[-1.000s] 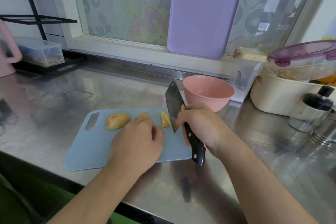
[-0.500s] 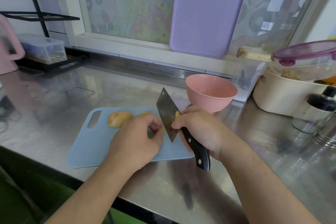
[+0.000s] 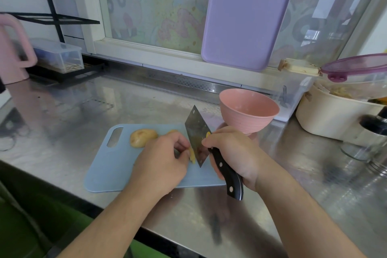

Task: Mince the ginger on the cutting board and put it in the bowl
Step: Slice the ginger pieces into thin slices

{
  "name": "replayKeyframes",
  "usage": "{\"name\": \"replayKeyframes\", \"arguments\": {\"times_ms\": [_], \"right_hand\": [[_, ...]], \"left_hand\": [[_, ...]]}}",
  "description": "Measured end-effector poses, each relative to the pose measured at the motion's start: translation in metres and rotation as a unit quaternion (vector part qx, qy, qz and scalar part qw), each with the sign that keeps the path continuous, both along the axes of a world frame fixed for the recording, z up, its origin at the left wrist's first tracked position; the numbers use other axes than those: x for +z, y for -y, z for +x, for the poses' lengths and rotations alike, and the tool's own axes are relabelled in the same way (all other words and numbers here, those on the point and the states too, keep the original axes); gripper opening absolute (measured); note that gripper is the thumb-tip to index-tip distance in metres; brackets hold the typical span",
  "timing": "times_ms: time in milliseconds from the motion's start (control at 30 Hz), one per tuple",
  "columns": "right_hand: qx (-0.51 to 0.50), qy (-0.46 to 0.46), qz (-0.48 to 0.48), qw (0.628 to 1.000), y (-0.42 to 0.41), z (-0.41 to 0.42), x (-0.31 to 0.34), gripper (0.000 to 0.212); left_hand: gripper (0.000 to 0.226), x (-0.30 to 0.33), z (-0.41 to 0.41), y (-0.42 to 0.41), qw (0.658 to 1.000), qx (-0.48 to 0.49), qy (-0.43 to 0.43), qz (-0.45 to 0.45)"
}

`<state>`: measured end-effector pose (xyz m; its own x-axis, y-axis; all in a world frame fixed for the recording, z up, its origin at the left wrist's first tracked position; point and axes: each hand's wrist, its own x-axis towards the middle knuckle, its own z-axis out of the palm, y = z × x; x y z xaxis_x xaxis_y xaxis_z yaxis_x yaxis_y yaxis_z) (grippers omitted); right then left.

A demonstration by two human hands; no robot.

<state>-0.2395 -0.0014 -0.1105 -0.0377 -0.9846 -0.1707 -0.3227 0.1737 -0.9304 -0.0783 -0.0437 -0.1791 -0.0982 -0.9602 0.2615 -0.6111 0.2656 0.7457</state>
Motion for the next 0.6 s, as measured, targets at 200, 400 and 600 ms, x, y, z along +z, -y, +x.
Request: {"name": "replayKeyframes", "arguments": {"times_ms": [200, 400, 600], "right_hand": [[-0.001, -0.006, -0.013, 1.000, 0.0004, -0.0004, 0.0013, 0.032], [-0.001, -0.015, -0.026, 1.000, -0.0008, -0.0030, 0.0040, 0.038], [0.012, -0.011, -0.018, 1.000, -0.0026, 0.0016, 0.0054, 0.047]], "left_hand": [[0.011, 0.0003, -0.0004, 0.0019, 1.000, -0.002, -0.009, -0.001], [0.010, -0.0001, -0.0011, 0.0017, 1.000, 0.003, -0.003, -0.002], [0.008, -0.0013, -0.0005, 0.0039, 1.000, 0.008, 0.004, -0.004]]}}
